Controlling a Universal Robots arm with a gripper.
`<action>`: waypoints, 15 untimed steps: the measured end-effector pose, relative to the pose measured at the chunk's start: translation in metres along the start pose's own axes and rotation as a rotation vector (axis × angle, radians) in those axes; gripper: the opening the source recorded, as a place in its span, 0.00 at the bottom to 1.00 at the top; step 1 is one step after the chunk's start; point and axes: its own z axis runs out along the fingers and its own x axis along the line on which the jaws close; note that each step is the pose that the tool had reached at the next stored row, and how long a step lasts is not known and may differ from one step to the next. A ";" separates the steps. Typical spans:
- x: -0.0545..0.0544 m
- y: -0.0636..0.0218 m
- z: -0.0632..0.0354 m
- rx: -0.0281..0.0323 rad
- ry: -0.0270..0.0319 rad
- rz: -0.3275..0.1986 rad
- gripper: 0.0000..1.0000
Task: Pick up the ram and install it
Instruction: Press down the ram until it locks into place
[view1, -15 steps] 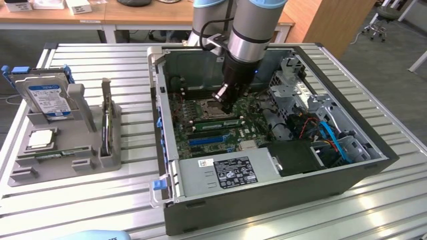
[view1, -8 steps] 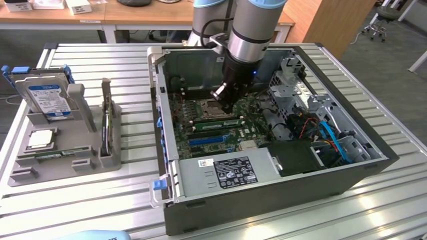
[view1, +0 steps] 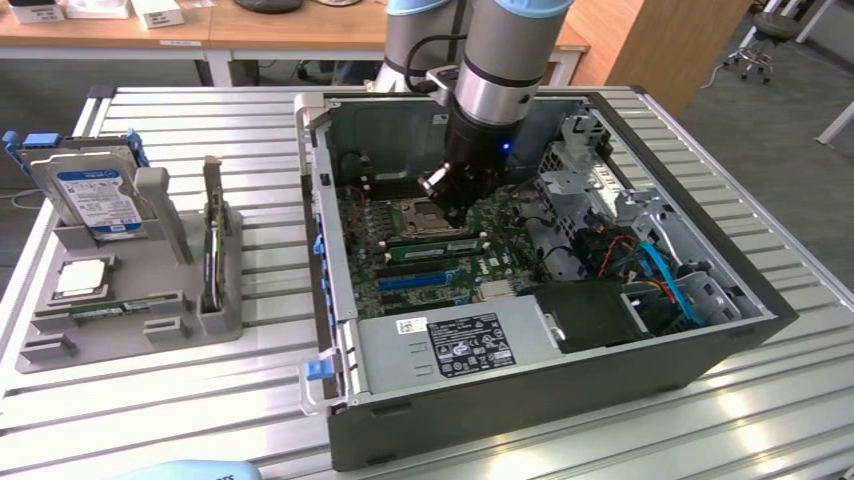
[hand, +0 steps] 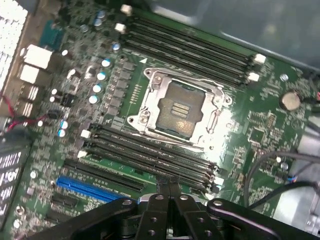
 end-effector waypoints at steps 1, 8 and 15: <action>0.000 0.0000 0.0000 0.0002 -0.0008 0.017 0.10; 0.000 0.0000 0.0001 0.0019 -0.0065 0.132 0.10; 0.000 0.0000 0.0001 0.0040 -0.0119 0.247 0.10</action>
